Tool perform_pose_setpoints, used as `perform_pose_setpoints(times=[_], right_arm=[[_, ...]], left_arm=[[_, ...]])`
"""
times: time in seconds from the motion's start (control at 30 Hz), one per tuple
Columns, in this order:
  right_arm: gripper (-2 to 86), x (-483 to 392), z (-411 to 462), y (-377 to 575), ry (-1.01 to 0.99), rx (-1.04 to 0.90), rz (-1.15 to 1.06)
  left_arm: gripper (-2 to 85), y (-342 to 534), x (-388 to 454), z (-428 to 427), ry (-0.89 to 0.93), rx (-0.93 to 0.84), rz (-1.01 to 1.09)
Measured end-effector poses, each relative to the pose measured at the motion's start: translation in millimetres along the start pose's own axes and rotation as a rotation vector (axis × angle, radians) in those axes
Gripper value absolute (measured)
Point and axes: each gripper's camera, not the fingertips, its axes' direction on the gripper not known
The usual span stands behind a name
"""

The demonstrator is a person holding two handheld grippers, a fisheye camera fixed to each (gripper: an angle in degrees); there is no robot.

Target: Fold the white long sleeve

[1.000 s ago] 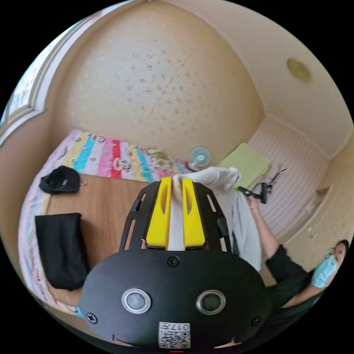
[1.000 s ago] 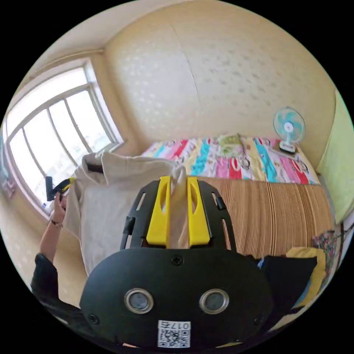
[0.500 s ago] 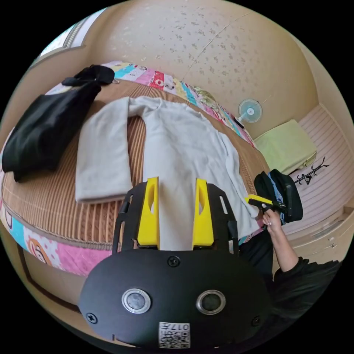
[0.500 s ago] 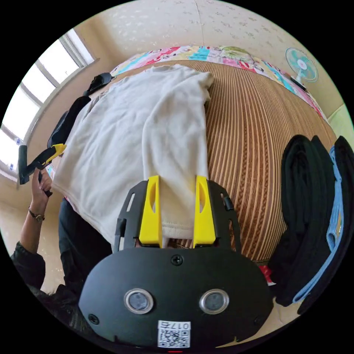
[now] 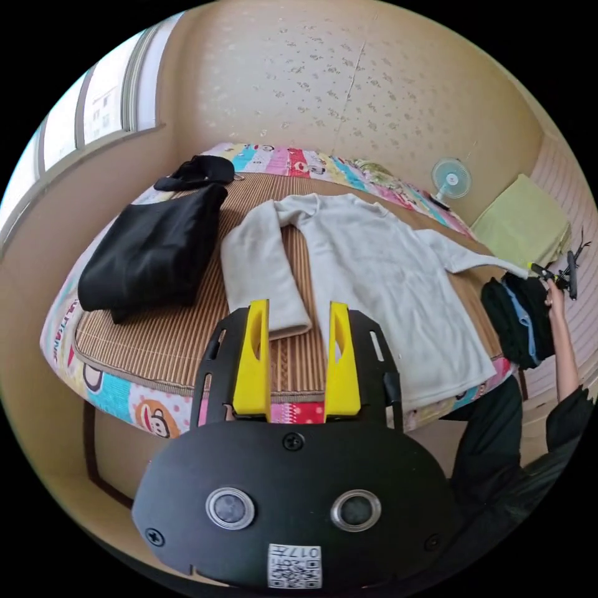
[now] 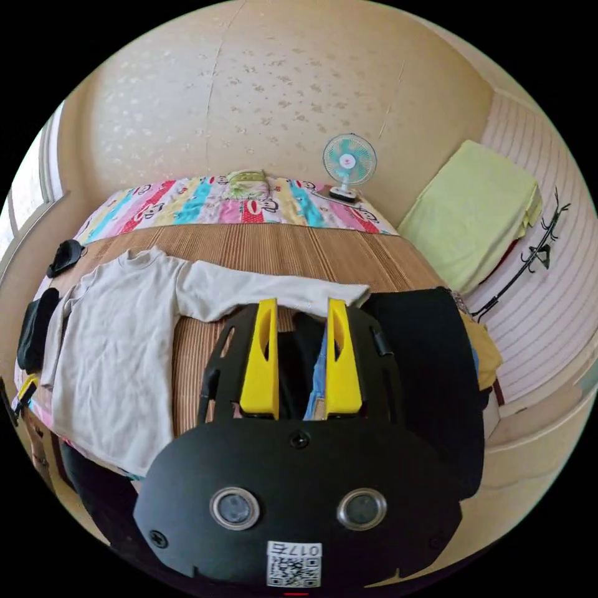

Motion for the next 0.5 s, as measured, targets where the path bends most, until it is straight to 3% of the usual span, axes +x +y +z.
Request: perform_pose_setpoints(times=[0.1, 0.23, 0.3, 0.37, 0.43, 0.5], right_arm=[[10.0, -58.8, 27.9, 55.6, -0.268, -0.064, -0.082], [7.7, -133.8, 61.3, 120.8, -0.497, -0.192, -0.235], [4.8, -167.9, 74.9, 154.1, -0.537, -0.271, -0.367], [4.7, -171.0, 79.0, 171.6, -0.515, -0.282, -0.356], [5.5, -161.8, 78.8, 182.1, -0.510, -0.266, -0.304], [6.2, -145.2, 75.8, 189.9, -0.555, -0.252, -0.232]], left_arm=[[12.2, -16.9, -19.4, 60.6, -0.017, -0.211, -0.002], [5.4, -48.3, -52.9, 41.1, 0.135, -0.290, -0.020], [5.1, -66.6, -115.2, -35.7, 0.395, -0.057, -0.154], [5.1, -62.6, -188.2, -103.4, 0.552, 0.190, -0.339], [4.9, -30.1, -260.1, -161.7, 0.557, 0.419, -0.582], [2.1, 35.0, -309.0, -219.7, 0.410, 0.685, -0.767]])
